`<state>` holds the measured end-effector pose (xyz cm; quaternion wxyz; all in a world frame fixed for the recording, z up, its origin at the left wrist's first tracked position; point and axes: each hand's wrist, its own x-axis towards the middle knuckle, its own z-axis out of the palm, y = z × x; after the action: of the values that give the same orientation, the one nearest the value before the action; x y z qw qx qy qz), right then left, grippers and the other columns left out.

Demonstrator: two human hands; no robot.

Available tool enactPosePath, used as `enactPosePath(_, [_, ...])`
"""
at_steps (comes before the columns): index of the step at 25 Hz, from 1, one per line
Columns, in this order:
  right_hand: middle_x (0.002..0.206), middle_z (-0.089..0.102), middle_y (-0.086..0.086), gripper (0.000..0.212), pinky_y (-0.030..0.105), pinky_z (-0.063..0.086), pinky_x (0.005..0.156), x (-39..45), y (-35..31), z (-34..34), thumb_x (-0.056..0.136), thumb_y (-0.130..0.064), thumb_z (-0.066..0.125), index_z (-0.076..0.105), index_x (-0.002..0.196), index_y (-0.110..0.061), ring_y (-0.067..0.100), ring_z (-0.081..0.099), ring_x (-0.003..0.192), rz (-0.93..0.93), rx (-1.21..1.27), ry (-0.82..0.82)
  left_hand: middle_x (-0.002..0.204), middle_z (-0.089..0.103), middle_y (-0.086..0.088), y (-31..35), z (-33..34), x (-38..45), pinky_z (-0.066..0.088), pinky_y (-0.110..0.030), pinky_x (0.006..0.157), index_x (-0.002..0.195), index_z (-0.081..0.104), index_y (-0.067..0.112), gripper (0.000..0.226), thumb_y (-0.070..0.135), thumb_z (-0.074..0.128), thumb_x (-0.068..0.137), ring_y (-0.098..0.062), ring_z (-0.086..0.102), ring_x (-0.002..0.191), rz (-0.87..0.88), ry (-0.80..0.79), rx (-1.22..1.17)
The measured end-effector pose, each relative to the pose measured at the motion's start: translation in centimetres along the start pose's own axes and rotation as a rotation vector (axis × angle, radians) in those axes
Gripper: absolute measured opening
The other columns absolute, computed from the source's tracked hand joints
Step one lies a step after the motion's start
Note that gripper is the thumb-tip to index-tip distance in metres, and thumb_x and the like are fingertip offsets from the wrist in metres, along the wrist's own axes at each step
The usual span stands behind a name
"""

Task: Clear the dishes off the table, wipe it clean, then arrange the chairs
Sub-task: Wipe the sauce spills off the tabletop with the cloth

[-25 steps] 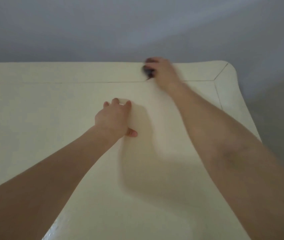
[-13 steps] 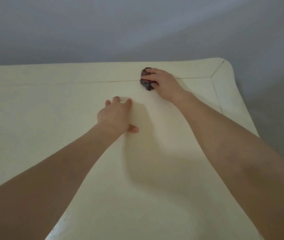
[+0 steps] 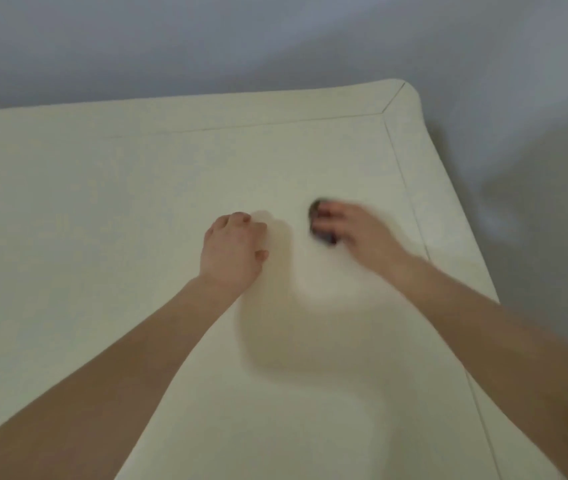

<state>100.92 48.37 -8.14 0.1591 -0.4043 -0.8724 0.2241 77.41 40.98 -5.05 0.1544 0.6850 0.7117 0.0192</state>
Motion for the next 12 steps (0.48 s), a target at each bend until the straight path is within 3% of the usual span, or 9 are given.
enactPosePath(1, [0.112,0.065,0.016,0.024,0.019,0.044,0.084,1.6,1.1,-0.8,0.086,-0.012,0.06,0.068,0.107,-0.004,0.025,0.063,0.099,0.158,-0.013,0.078,0.138,0.046,-0.006,0.5,0.2,-0.8,0.033,-0.041,0.105,0.127,0.055,0.025,0.045,0.034,0.063,0.084,-0.03,0.038,0.127,0.009,-0.015,-0.006])
enactPosePath(3, [0.129,0.057,0.013,0.033,0.027,0.038,0.098,2.8,1.0,-0.9,0.086,-0.006,0.051,0.066,0.115,-0.011,0.029,0.054,0.118,0.351,-0.038,0.095,0.141,0.042,-0.006,1.1,0.6,-2.2,0.032,-0.04,0.107,0.132,0.051,0.027,0.05,0.035,0.064,0.084,-0.029,0.034,0.131,-0.002,-0.045,-0.013])
enactPosePath(6, [0.119,0.063,0.023,0.035,0.03,0.033,0.098,-3.5,-4.0,2.3,0.081,-0.015,0.045,0.072,0.101,-0.006,0.04,0.059,0.11,0.075,-0.056,0.133,0.142,0.04,-0.007,2.0,1.1,-4.7,0.034,-0.041,0.106,0.136,0.045,0.023,0.056,0.037,0.064,0.084,-0.031,0.033,0.131,-0.034,-0.073,-0.013])
enactPosePath(9, [0.128,0.06,0.015,0.035,0.037,0.03,0.104,-13.3,-8.2,4.6,0.087,-0.013,0.043,0.071,0.108,-0.013,0.036,0.05,0.123,-0.17,0.012,-0.097,0.142,0.039,-0.009,2.9,1.7,-7.6,0.035,-0.04,0.106,0.138,0.039,0.016,0.056,0.029,0.06,0.088,-0.031,0.033,0.131,-0.065,-0.066,-0.022])
enactPosePath(10, [0.13,0.058,0.013,0.034,0.037,0.03,0.106,-15.1,-8.1,4.1,0.09,-0.013,0.042,0.07,0.11,-0.014,0.033,0.046,0.126,-0.217,0.033,-0.18,0.142,0.038,-0.01,3.2,2.0,-8.7,0.035,-0.039,0.107,0.139,0.038,0.015,0.055,0.024,0.059,0.089,-0.031,0.032,0.131,-0.072,-0.07,-0.038])
enactPosePath(12, [0.13,0.059,0.01,0.031,0.032,0.033,0.107,-15.0,-5.8,2.1,0.097,-0.02,0.042,0.068,0.113,-0.017,0.026,0.045,0.126,-0.177,0.089,-0.161,0.144,0.036,-0.011,3.6,2.5,-10.5,0.034,-0.039,0.108,0.139,0.036,0.012,0.056,0.018,0.058,0.088,-0.031,0.03,0.133,-0.081,-0.075,-0.067])
